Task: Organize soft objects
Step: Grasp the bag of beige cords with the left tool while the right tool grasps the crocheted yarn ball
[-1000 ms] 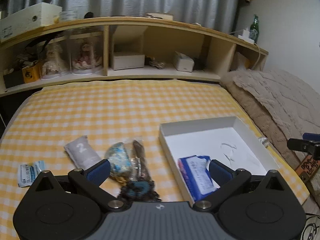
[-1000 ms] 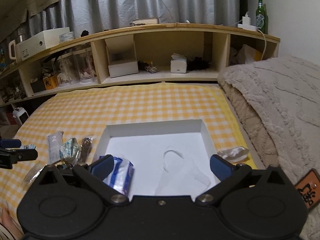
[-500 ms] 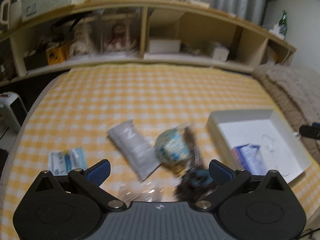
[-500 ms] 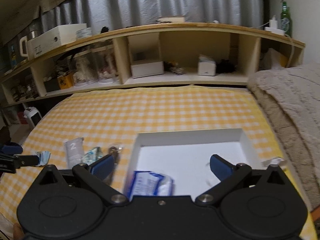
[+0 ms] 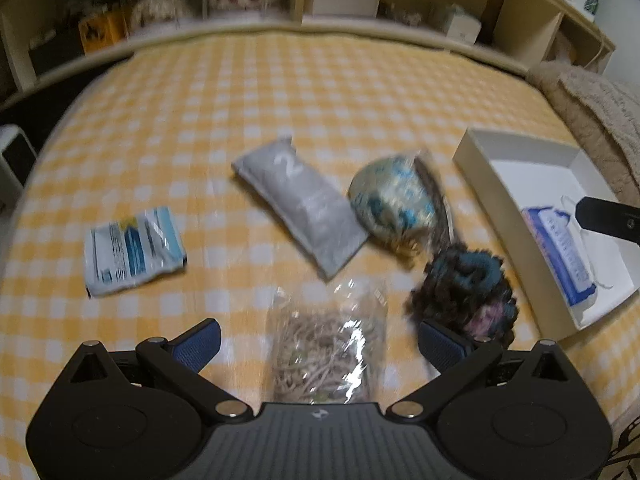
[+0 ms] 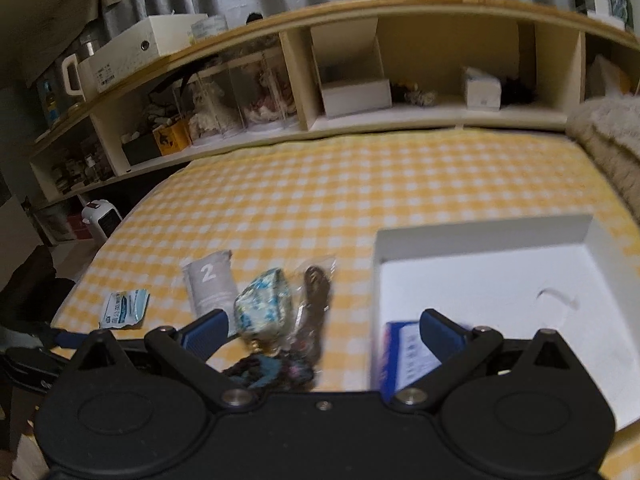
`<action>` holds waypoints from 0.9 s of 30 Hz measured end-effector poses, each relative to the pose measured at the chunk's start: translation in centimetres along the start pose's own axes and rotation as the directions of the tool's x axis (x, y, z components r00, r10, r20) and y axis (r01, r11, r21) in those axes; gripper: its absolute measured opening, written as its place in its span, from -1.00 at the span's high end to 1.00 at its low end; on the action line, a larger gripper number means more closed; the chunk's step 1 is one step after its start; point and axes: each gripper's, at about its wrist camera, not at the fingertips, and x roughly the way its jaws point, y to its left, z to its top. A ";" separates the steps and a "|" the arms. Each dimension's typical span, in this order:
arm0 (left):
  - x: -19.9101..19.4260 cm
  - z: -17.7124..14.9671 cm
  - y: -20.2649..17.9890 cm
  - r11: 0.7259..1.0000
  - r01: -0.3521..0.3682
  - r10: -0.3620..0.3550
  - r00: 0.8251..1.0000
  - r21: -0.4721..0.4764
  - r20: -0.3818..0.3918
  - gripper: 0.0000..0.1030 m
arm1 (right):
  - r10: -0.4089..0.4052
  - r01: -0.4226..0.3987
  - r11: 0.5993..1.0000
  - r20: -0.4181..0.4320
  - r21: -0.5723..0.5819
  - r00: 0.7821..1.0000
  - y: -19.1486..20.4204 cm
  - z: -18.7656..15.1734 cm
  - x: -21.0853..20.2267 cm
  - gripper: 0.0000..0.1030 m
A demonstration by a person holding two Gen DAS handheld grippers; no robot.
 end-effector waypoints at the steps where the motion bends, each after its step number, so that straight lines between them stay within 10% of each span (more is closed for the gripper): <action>1: 0.4 -0.1 0.1 1.000 -0.003 0.003 1.000 -0.005 -0.018 -1.00 | 0.005 -0.005 1.000 -0.012 0.016 1.000 0.2 -0.3 0.5 -0.99; 13: 3.6 -1.0 0.2 0.999 -0.042 0.041 0.987 0.000 -0.156 -0.99 | 0.087 -0.044 0.974 -0.186 0.221 0.979 2.1 -3.8 6.8 -0.48; 27: 5.4 -1.3 -2.0 0.992 -0.040 0.063 0.977 0.116 -0.205 -0.50 | 0.067 -0.053 0.996 -0.254 0.065 0.965 4.7 -5.4 9.7 -0.45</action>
